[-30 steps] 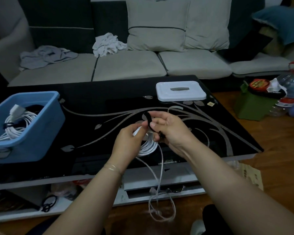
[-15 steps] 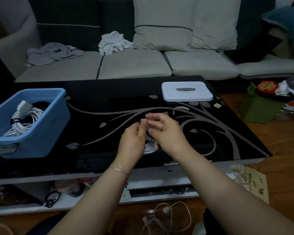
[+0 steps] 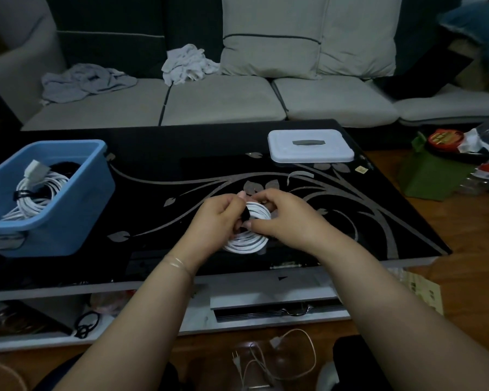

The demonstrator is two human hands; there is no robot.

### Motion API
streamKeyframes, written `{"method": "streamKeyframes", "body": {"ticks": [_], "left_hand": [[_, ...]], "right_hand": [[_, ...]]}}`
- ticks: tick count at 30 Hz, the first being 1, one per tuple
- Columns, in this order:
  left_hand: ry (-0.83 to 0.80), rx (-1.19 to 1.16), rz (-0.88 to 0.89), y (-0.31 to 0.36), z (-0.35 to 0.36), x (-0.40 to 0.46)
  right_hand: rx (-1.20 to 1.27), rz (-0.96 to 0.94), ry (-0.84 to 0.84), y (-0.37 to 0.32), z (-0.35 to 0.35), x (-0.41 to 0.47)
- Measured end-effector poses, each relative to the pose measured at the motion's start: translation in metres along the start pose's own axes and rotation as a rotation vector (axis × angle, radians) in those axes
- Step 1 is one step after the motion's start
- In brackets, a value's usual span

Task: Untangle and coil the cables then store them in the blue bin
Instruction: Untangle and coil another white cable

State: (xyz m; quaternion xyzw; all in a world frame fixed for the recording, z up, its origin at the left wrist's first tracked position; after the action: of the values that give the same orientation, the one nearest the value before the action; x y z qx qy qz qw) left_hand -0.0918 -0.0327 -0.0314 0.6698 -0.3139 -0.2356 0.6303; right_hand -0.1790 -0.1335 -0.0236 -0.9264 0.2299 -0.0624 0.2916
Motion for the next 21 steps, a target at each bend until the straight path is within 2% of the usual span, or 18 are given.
{"method": "streamKeyframes", "body": {"ticks": [3,8,16,19,21], "left_hand": [[-0.052,0.015,-0.01,0.002,-0.001,0.0],[-0.082,0.031,0.052,0.008,0.001,-0.003],[0.043,0.474,0.223,0.016,-0.003,-0.009],[0.059,0.568,0.323,0.023,0.0,-0.013],[0.063,0.636,0.391,0.025,0.002,-0.016]], "right_hand": [[0.089,-0.084,-0.019,-0.007,0.002,-0.002],[0.327,-0.053,-0.118,-0.009,0.006,-0.002],[0.516,-0.028,-0.166,-0.003,0.013,0.002],[0.602,-0.062,-0.272,-0.002,0.012,0.0],[0.693,-0.061,-0.4,0.002,0.014,-0.001]]}}
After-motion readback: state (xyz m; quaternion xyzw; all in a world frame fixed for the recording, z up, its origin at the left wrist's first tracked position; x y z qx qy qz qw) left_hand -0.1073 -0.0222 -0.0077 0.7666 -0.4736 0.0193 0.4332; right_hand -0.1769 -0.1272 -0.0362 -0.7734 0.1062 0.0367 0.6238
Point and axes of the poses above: each hand's wrist, its own x-axis towards the middle knuckle, its own z-axis out of the palm, y = z × x, the point moved 6 cm from there along x, towards the middle knuckle, and after that the axes turned 11 degrees about -x, right-handed, at the moved point
